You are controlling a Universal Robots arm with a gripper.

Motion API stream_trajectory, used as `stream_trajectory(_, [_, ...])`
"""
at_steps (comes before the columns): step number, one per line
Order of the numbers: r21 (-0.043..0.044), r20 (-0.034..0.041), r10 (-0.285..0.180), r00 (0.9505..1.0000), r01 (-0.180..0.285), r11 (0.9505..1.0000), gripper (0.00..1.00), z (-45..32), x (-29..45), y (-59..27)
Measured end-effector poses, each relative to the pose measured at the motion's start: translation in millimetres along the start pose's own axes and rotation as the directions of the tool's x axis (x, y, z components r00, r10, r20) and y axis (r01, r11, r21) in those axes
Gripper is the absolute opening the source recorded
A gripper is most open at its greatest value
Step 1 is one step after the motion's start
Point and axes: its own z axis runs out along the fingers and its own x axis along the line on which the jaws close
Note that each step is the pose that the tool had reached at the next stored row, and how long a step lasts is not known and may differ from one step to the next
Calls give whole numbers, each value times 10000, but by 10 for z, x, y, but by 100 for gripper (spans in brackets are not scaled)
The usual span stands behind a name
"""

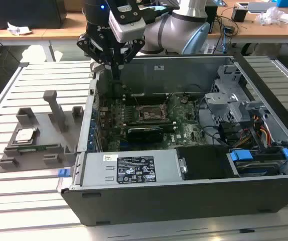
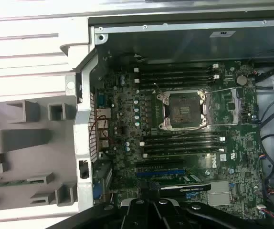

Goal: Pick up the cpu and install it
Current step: 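Reach for the cpu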

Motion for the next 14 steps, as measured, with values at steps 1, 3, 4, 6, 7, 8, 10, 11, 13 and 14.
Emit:
stream_trajectory(1, [1, 0, 0, 10000, 0, 10000, 11, 0, 0, 0])
stream_trajectory(3, [0, 0, 2, 10000, -2, 10000, 11, 0, 6, 0])
stream_trajectory(4, [0, 0, 1, 10000, -1, 10000, 11, 0, 10, -1])
stream_trajectory(6, [0, 0, 0, 10000, 0, 10000, 11, 0, 14, -1])
stream_trajectory(7, [0, 0, 1, 10000, -1, 10000, 11, -1, 22, -2])
stream_trajectory(8, [2, -1, 0, 10000, 0, 10000, 11, -2, 43, -4])
stream_trajectory(10, [0, 0, 0, 10000, 0, 10000, 11, -2, 79, -6])
stream_trajectory(11, [0, 0, 0, 10000, 0, 10000, 11, -3, 113, -8])
stream_trajectory(13, [1, 0, 0, 10000, 0, 10000, 11, -4, 143, -11])
stream_trajectory(14, [0, 0, 0, 10000, 0, 10000, 11, -4, 158, -12])
